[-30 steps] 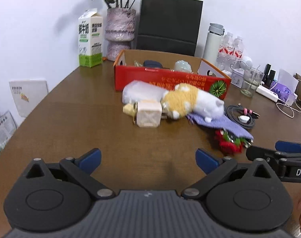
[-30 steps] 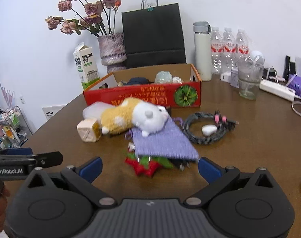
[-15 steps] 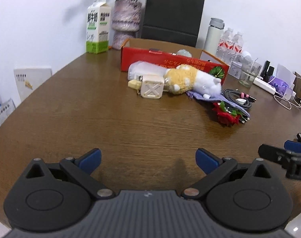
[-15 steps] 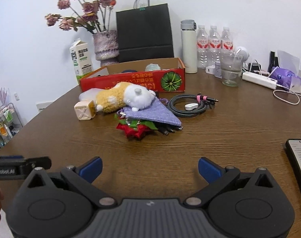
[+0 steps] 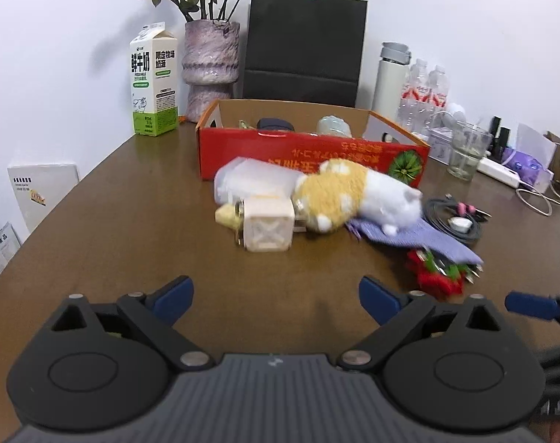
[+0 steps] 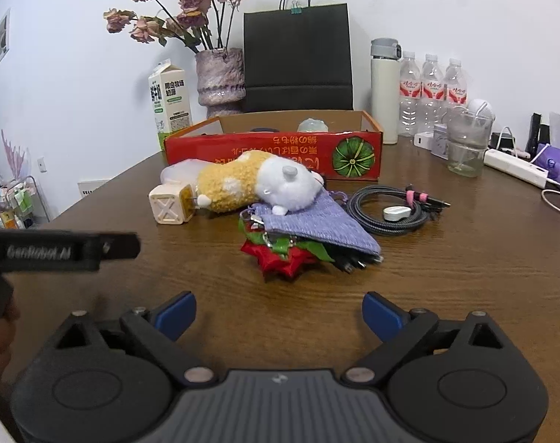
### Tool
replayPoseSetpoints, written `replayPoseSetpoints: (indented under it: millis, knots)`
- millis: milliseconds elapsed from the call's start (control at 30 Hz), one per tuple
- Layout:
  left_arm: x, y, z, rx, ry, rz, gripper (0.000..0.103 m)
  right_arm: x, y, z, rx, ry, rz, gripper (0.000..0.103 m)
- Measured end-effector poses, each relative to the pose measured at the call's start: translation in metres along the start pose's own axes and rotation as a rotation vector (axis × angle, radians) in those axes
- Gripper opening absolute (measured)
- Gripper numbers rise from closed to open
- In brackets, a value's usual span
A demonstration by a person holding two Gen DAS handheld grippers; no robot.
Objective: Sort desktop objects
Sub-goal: 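Move both open tools back toward the remaining objects, then grasp the white cube charger with the left tool while the right tool grasps the red rose ornament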
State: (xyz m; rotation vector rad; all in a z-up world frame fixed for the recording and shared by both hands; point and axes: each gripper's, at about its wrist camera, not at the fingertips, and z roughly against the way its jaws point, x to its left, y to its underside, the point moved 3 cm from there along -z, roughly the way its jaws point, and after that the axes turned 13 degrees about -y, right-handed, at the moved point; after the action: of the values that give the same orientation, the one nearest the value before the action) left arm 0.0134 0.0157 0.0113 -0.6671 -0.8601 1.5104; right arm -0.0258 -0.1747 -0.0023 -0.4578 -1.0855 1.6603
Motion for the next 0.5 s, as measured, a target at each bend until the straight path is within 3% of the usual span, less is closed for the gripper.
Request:
replayPoseSetpoints:
  millis: [100, 233, 500]
  knots:
    - [-0.005, -0.013, -0.021, 0.005, -0.001, -0.015, 0.088, -0.002, -0.007, -0.013, 0.006, -0.008, 0.001, 0.093]
    - [-0.011, -0.025, -0.045, 0.012, -0.009, -0.031, 0.083, -0.006, -0.017, -0.027, 0.009, -0.008, 0.006, 0.082]
    - [-0.009, -0.030, -0.083, 0.074, -0.013, 0.008, 0.074, -0.011, -0.029, -0.047, 0.010, -0.018, -0.006, 0.082]
